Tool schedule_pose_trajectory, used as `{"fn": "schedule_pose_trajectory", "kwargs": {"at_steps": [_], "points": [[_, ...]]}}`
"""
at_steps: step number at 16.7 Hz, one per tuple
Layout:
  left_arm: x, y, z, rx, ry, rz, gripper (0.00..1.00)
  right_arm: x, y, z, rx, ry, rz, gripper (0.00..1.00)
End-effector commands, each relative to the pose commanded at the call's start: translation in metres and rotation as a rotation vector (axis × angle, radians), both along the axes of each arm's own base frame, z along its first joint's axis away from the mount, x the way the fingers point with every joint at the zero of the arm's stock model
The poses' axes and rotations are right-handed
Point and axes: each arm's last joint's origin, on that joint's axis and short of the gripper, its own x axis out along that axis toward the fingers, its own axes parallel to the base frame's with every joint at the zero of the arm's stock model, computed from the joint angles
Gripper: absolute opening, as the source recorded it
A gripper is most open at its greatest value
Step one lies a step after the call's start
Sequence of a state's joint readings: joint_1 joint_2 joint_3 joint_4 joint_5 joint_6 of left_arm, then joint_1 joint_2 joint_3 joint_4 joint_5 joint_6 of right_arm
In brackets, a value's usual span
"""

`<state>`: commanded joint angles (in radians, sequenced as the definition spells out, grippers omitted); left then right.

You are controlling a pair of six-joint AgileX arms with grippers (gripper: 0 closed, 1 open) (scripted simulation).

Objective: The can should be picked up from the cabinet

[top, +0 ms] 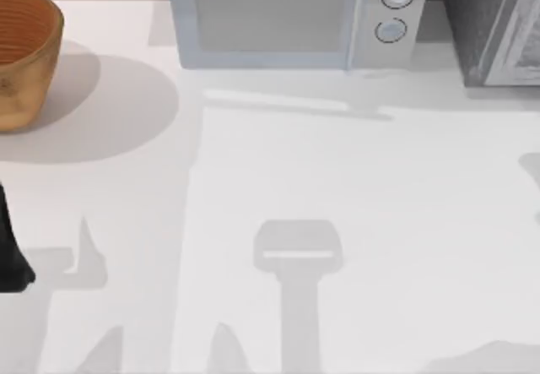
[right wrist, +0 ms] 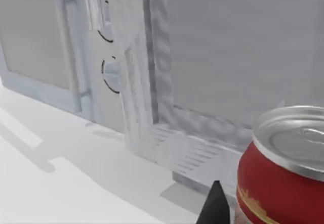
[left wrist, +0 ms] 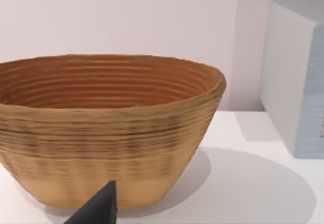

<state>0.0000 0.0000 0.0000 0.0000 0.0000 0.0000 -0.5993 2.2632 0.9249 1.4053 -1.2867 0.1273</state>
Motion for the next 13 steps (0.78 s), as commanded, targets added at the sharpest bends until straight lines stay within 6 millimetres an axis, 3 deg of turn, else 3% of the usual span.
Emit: {"fn": "schedule_pose_trajectory", "kwargs": {"at_steps": [6,13], "points": [[0.000,0.000,0.000,0.000,0.000,0.000,1.00,-0.013,-0.042,-0.031,-0.042,-0.034,0.051,0.00],[0.000,0.000,0.000,0.000,0.000,0.000,1.00,-0.013,-0.042,-0.033,-0.041,-0.032,0.056,0.00]]}}
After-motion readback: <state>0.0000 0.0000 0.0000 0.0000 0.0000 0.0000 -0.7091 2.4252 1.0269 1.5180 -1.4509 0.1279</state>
